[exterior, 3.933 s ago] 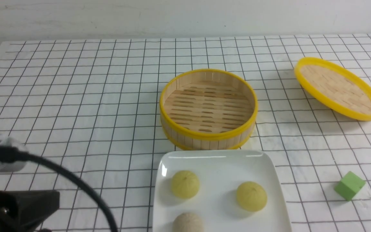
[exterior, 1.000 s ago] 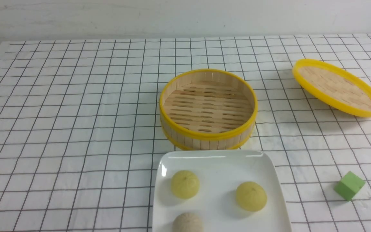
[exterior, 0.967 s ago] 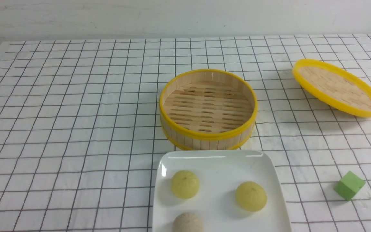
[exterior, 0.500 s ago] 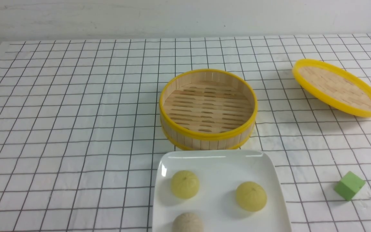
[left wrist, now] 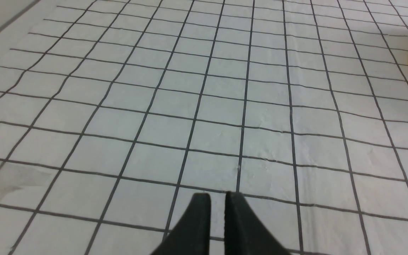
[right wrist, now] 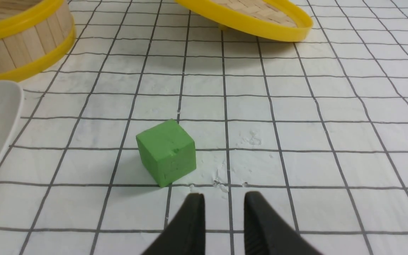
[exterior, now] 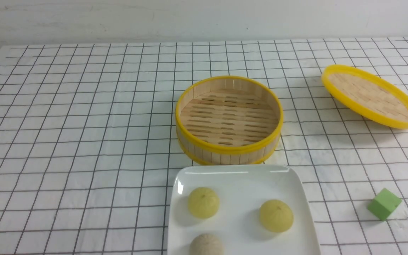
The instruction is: Put the steamed buns into the plate on the white-black tablecloth.
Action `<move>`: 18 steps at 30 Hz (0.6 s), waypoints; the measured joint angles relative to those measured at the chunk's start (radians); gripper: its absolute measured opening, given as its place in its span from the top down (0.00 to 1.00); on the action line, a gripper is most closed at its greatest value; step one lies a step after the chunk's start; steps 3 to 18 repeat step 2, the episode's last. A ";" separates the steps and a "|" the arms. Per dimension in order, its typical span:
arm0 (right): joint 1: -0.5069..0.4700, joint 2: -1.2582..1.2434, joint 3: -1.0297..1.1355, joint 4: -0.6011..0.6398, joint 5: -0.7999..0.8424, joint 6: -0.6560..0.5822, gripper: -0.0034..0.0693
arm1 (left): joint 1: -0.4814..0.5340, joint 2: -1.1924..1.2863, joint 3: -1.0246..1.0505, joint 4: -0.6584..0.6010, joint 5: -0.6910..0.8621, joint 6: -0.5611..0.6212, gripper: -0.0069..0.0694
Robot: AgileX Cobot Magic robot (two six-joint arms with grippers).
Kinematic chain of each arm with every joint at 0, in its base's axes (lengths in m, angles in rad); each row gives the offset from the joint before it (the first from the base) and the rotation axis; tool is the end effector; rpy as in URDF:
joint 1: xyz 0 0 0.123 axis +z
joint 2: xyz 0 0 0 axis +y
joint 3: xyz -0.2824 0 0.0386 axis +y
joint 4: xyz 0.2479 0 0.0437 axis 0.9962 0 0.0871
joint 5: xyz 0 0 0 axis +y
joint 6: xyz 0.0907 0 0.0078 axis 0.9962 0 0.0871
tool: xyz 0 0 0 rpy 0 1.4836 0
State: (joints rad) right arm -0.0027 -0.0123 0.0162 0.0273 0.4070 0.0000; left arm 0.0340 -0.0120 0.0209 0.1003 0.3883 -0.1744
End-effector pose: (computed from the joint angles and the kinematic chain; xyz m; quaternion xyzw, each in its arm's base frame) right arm 0.0515 0.0008 0.1718 0.0081 0.8117 0.0109 0.5839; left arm 0.0519 0.0052 0.1720 -0.0578 0.8051 0.0013 0.5903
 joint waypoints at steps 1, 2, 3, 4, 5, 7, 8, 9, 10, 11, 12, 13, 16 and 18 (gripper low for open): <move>0.000 0.000 0.000 0.000 0.000 0.000 0.69 | 0.000 0.000 0.000 0.000 0.000 0.000 0.79; 0.000 0.000 0.000 0.000 0.000 0.000 0.69 | 0.000 0.000 0.000 0.000 0.000 0.000 0.79; 0.000 0.000 0.000 0.000 0.000 0.000 0.69 | 0.000 0.000 0.000 0.000 0.000 0.000 0.79; 0.000 0.000 0.000 0.000 0.000 0.000 0.69 | 0.000 0.000 0.000 0.000 0.000 0.000 0.79; 0.000 0.000 0.000 0.000 0.000 0.000 0.69 | 0.000 0.000 0.000 0.000 0.000 0.000 0.79; 0.000 0.000 0.000 0.000 0.000 0.000 0.69 | 0.000 0.000 0.000 0.000 0.000 0.000 0.79; 0.000 0.000 0.000 0.000 0.000 0.000 0.69 | 0.000 0.000 0.000 0.000 0.000 0.000 0.79; 0.000 0.000 0.000 0.000 0.000 0.000 0.69 | 0.000 0.000 0.000 0.000 0.000 0.000 0.79; 0.000 0.000 0.000 0.000 0.000 0.000 0.69 | 0.000 0.000 0.000 0.000 0.000 0.000 0.79; 0.000 0.000 0.000 0.000 0.000 0.000 0.69 | 0.000 0.000 0.000 0.000 0.000 0.000 0.79; 0.000 0.000 0.000 0.000 0.000 0.000 0.69 | 0.000 0.000 0.000 0.000 0.000 0.000 0.79; 0.000 0.000 0.000 0.000 0.000 0.000 0.69 | 0.000 0.000 0.000 0.000 0.000 0.000 0.79; 0.000 0.000 0.000 0.000 0.000 0.000 0.69 | 0.000 0.000 0.000 0.000 0.000 0.000 0.79; 0.000 0.000 0.000 0.000 0.000 0.000 0.69 | 0.000 0.000 0.000 0.000 0.000 0.000 0.79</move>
